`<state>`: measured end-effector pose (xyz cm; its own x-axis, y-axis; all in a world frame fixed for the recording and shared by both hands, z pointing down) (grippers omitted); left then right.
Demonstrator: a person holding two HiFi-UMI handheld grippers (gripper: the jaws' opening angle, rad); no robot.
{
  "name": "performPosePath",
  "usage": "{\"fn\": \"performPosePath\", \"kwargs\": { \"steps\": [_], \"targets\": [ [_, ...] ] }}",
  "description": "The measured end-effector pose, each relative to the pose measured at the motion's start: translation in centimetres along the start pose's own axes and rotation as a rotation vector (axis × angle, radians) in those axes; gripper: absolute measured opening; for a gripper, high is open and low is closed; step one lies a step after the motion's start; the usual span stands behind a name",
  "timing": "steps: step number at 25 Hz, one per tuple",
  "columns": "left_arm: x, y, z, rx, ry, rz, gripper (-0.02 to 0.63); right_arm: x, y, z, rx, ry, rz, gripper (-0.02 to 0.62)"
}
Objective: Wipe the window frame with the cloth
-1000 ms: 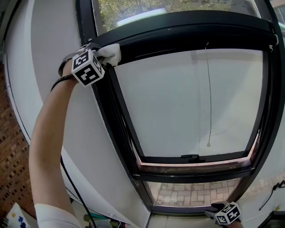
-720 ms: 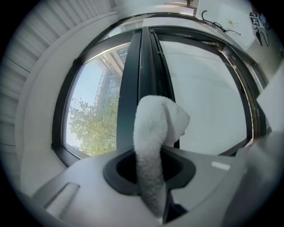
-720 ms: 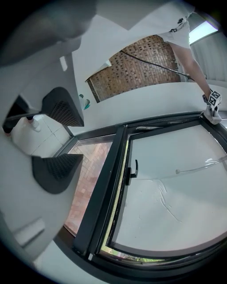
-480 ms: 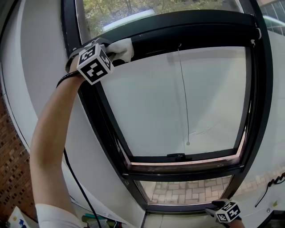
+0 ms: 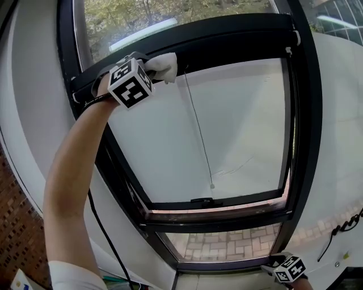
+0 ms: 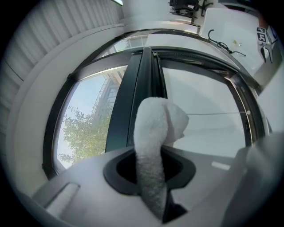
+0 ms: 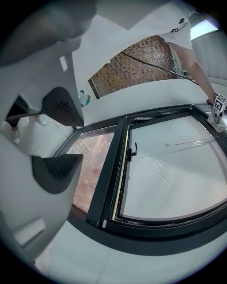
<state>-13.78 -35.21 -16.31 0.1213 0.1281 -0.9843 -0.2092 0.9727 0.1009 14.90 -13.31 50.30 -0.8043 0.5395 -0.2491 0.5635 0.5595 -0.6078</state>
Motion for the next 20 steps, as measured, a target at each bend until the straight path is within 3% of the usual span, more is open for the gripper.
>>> {"fn": "performPosePath", "kwargs": {
  "steps": [20],
  "targets": [
    [2.1, -2.0, 16.4, -0.104, 0.078, 0.035, 0.104, -6.7, 7.2, -3.8, 0.027, 0.023, -0.014, 0.195]
  ]
}}
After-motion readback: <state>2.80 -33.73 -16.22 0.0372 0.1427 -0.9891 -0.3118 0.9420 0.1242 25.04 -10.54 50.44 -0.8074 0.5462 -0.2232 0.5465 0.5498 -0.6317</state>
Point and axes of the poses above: the fingertips, and each gripper's own axes: y backward along the fingers, x to its left, z out of its top, the point moved 6 cm from there along y, backward along the fingers, and after that the axes turned 10 degrees about -y, right-handed, at the moved point
